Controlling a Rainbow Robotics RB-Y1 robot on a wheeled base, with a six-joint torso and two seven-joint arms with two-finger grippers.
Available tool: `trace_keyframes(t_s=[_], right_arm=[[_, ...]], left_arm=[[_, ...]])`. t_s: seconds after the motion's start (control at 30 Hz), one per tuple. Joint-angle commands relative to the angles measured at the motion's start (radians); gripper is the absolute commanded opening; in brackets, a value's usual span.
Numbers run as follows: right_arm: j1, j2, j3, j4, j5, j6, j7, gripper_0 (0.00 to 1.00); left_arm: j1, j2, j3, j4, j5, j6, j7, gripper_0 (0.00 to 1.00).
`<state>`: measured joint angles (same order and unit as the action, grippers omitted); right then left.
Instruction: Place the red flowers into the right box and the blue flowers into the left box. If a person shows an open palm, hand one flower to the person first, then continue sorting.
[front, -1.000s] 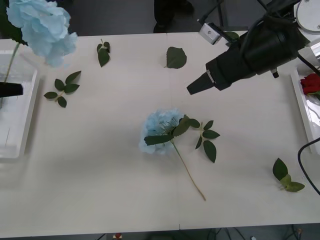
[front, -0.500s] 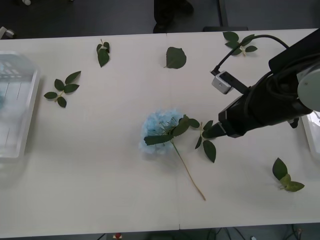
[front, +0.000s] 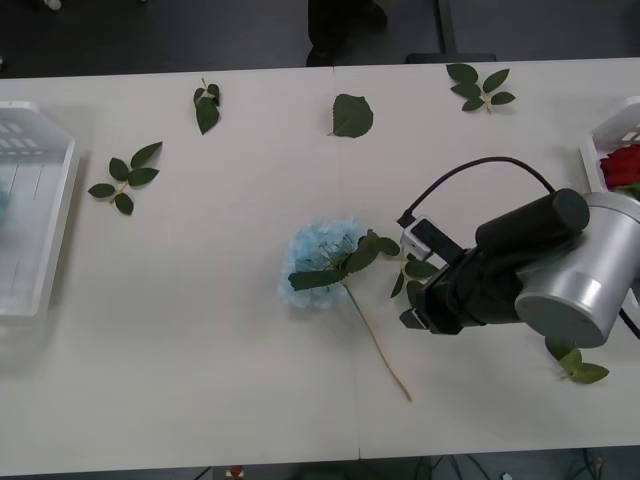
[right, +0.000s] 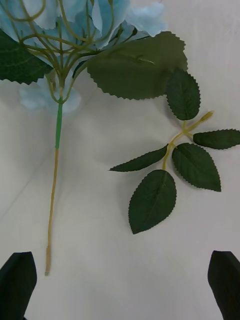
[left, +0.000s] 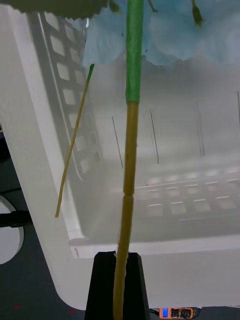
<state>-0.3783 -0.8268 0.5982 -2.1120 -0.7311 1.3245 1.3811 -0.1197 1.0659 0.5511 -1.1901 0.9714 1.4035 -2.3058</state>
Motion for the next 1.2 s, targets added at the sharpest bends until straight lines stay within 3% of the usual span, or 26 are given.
trace_keyframes(t_s=[0.03, 0.13, 0.17, 0.23, 0.43, 0.77, 1.2], right_arm=[[0.009, 0.058, 0.048, -0.034, 0.078, -0.002, -0.094, 1.00], [0.007, 0.104, 0.048, -0.017, 0.082, 0.009, -0.109, 1.00], [0.007, 0.121, 0.049, -0.009, 0.087, 0.007, -0.112, 1.00], [0.006, 0.144, 0.048, 0.009, 0.090, 0.007, -0.119, 1.00], [-0.019, 0.218, 0.057, 0.099, 0.101, -0.010, -0.142, 1.00], [-0.080, 0.287, 0.129, 0.218, 0.170, -0.073, -0.251, 1.00], [-0.132, 0.365, 0.152, 0.345, 0.214, -0.103, -0.247, 1.00]], left_arm=[[0.031, 0.051, -0.045, 0.001, -0.039, -0.047, -0.053, 0.16], [0.031, 0.051, -0.049, 0.001, -0.048, -0.052, -0.057, 0.55], [0.031, 0.051, -0.049, 0.001, -0.048, -0.052, -0.058, 0.62], [0.031, 0.051, -0.049, 0.001, -0.048, -0.052, -0.060, 0.68], [0.029, 0.051, 0.003, -0.009, 0.053, 0.035, -0.081, 1.00], [0.029, 0.043, 0.024, -0.071, 0.452, 0.143, -0.121, 1.00], [0.023, -0.132, -0.146, -0.275, 0.636, 0.011, -0.106, 1.00]])
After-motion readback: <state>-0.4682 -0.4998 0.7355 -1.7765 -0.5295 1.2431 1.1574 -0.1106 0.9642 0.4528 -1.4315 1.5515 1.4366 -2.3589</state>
